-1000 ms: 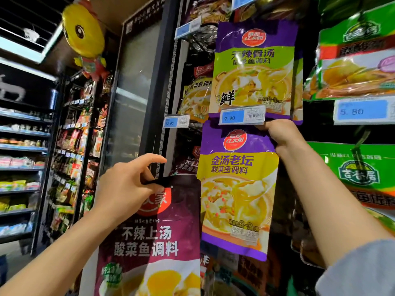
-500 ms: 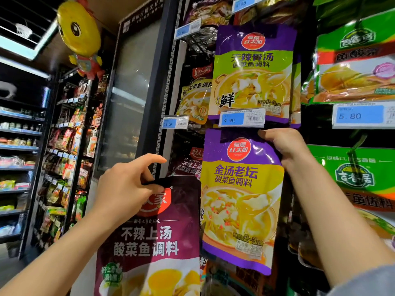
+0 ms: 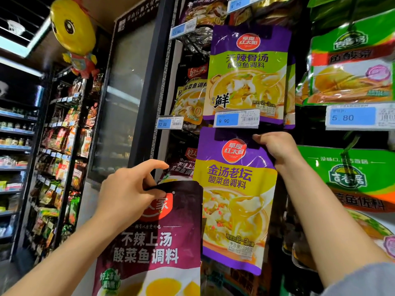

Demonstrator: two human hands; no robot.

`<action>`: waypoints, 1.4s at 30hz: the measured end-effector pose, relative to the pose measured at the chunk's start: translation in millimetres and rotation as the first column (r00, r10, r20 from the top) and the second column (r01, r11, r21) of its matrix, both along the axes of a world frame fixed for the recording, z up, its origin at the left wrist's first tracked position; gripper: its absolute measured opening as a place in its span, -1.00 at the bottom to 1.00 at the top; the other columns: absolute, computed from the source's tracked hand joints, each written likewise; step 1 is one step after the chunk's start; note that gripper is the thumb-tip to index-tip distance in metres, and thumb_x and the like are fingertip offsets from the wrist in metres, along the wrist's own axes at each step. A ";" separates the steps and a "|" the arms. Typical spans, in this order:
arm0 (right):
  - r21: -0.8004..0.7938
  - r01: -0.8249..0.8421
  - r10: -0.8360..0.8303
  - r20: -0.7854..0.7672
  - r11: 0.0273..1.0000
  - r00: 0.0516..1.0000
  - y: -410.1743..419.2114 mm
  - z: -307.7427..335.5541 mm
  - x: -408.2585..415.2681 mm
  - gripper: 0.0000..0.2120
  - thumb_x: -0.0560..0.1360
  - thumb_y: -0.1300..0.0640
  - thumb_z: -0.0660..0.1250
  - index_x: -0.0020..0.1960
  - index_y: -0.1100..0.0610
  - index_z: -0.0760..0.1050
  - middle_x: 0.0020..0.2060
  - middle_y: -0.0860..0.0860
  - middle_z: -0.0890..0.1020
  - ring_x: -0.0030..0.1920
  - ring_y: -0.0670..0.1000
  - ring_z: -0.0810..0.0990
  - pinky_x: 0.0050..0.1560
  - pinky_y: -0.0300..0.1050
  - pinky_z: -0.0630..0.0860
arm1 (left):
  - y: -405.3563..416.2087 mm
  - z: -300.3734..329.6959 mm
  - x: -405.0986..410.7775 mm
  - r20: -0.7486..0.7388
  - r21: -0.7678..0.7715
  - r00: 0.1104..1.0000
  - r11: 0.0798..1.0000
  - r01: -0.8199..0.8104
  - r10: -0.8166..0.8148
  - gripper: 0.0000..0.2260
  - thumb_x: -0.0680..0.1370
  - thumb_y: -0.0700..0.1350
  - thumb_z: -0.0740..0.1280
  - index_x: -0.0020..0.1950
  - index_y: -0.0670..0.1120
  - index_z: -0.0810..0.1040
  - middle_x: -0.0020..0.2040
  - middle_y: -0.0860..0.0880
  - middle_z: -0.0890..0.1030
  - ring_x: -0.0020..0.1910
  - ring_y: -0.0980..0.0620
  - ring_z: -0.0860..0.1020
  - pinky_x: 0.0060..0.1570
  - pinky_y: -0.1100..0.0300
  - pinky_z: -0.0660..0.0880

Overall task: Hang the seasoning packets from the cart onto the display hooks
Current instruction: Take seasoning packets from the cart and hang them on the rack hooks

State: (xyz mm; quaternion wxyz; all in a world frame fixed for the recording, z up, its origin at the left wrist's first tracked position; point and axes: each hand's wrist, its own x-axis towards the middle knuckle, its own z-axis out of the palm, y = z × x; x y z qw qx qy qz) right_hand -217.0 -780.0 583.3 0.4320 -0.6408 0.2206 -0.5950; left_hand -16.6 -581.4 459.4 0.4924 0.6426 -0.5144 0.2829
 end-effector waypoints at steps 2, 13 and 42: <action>-0.006 -0.026 0.026 -0.010 1.000 1.000 5.6 4.6 4.0 -0.95 0.46 0.32 0.37 -0.08 0.27 0.57 -0.31 0.11 0.59 -0.39 0.03 0.59 -0.54 -0.26 0.51 | -0.2 1.5 -0.3 0.000 0.000 1.000 1.000 -0.005 0.005 -0.54 0.33 -0.09 0.57 0.11 0.28 0.53 -0.17 0.38 0.55 -0.31 0.28 0.51 -0.34 0.19 0.39; 0.085 0.010 -0.013 0.037 0.996 0.999 -6.8 9.8 5.9 -0.88 0.40 0.36 0.39 -0.06 0.31 0.54 -0.26 0.19 0.60 -0.37 0.12 0.59 -0.42 -0.06 0.57 | -18.6 8.6 -10.5 0.023 -0.031 1.000 0.999 0.019 -0.018 -0.52 0.34 -0.17 0.55 0.15 0.23 0.57 -0.34 0.19 0.56 -0.32 0.20 0.51 -0.31 0.19 0.42; -0.776 -0.199 -0.798 -0.555 0.599 -0.236 -53.6 -109.5 27.4 -0.41 0.51 -0.33 0.06 0.46 -0.10 0.20 0.52 0.01 0.11 0.52 0.15 -0.06 0.35 0.46 -0.22 | -7.2 -24.7 -9.4 -0.012 0.014 1.000 1.000 0.008 -0.008 -0.63 0.31 -0.12 0.58 0.02 0.20 0.62 -0.31 0.16 0.60 -0.32 0.17 0.53 -0.30 0.14 0.43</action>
